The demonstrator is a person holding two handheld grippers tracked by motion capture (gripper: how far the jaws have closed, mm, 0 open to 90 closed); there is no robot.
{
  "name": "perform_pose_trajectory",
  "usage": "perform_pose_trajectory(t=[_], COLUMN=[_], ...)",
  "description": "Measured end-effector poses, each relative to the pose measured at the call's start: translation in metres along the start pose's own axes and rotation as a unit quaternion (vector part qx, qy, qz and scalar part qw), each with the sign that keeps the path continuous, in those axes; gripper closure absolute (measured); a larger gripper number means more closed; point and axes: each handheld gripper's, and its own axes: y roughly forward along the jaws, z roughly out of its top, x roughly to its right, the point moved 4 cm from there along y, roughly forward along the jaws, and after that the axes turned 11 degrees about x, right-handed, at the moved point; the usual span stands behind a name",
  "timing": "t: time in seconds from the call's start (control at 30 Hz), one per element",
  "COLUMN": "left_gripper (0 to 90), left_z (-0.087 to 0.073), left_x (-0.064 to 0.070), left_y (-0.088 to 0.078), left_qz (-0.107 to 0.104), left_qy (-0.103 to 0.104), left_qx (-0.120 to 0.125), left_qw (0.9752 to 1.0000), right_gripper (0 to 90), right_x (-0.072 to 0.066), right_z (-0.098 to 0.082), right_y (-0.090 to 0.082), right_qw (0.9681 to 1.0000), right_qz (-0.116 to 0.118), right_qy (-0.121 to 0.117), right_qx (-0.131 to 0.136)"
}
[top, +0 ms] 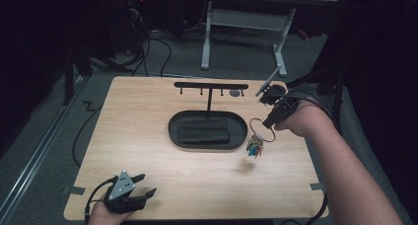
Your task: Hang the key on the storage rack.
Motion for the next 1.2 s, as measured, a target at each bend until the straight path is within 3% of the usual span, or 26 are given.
perform_pose_trajectory(t=[0.03, 0.07, 0.1, 0.23, 0.77, 1.2], left_gripper=[37.2, 37.2, 37.2, 37.1, 37.0, 37.0], left_z=[0.0, 0.0, 0.0, 0.0, -0.001, -0.004], left_x=[0.0, 0.0, 0.0, -0.001, -0.002, -0.005], left_y=[0.0, 0.0, 0.0, -0.001, -0.001, -0.002], left_qz=[-0.001, 0.0, 0.0, -0.002, -0.004, -0.004], left_qy=[0.0, 0.001, 0.002, 0.001, 0.002, -0.003], left_qx=[0.0, 0.001, 0.001, 0.002, 0.001, -0.001], left_qw=[1.0, 1.0, 1.0, 1.0, 1.0, 1.0], right_gripper=[87.2, 87.2, 87.2, 87.2, 87.3, 87.2], right_x=[0.001, 0.0, 0.003, 0.006, 0.02, 0.039], right_z=[0.002, 0.004, 0.007, 0.017, 0.057, 0.086], right_y=[0.001, 0.001, 0.002, 0.005, 0.015, 0.039], right_qw=[1.0, 0.9999, 1.0, 1.0, 0.9997, 0.9994], right_qz=[-0.002, -0.003, -0.001, -0.002, -0.01, -0.02], right_qy=[-0.001, 0.015, 0.0, 0.0, 0.012, 0.022], right_qx=[-0.001, -0.003, 0.002, 0.006, 0.02, 0.018])
